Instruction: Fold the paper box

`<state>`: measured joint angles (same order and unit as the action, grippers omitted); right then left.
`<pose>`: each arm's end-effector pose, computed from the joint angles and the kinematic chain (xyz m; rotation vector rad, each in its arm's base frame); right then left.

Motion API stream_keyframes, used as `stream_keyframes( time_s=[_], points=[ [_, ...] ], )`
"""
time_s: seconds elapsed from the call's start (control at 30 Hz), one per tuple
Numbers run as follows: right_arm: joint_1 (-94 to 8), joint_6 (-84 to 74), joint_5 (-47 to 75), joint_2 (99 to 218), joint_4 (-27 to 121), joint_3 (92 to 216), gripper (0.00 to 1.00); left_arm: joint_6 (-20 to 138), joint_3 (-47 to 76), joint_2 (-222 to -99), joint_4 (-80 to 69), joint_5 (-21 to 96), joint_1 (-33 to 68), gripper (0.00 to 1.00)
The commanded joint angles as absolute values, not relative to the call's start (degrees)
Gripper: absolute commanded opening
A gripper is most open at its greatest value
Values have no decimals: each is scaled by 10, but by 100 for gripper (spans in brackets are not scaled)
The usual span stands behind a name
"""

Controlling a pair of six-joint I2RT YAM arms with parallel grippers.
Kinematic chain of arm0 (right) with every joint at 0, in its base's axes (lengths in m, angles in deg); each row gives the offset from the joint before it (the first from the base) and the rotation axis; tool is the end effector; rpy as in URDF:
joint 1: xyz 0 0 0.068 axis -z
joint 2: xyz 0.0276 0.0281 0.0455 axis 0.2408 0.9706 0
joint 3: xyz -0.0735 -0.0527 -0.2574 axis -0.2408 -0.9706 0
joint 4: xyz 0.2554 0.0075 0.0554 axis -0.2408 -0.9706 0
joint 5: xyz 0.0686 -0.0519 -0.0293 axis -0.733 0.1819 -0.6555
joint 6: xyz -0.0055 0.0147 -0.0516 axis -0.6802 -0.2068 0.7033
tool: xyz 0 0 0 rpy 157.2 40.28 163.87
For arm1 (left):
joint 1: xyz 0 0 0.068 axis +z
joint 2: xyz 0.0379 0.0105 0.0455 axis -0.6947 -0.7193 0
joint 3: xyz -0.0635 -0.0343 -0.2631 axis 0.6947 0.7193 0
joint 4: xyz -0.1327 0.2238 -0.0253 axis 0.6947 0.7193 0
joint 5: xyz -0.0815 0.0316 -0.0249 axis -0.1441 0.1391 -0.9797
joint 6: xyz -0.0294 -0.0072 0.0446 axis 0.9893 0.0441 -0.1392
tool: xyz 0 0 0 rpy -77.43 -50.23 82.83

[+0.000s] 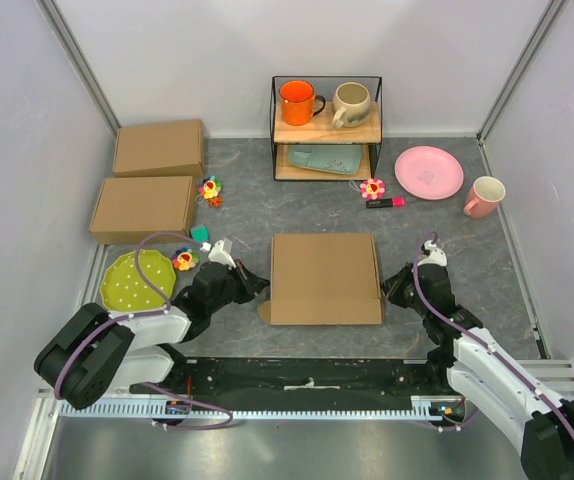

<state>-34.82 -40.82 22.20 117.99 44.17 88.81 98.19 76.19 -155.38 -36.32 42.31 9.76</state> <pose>0.1430 0.0540 0.1531 0.4292 2.1903 0.6100 0.1672 -0.1165 0.1316 -0.2711 2.1699 -0.9601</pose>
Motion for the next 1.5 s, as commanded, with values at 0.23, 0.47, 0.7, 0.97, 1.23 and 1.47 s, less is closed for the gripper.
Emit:
stream_keyframes(
  time_s=[0.23, 0.47, 0.7, 0.97, 1.23, 1.47],
  points=[
    [-368, -407, 189, 1169, 491, 876, 1, 1016, 789, -1516, -399, 413, 59, 2],
    [-382, -407, 174, 1133, 481, 887, 1, 1021, 791, -1455, -369, 411, 48, 2],
    [-390, -406, 180, 1082, 416, 936, 2, 1020, 775, -1362, -297, 418, 47, 2],
    [-392, -407, 183, 1080, 378, 1014, 4, 1001, 720, -1286, -213, 431, 47, 2],
    [-391, -413, 194, 1114, 387, 1036, 5, 990, 692, -1281, -196, 450, 47, 2],
    [-391, -431, 201, 1146, 371, 1072, 13, 991, 638, -1284, -126, 455, 47, 2]
  ],
)
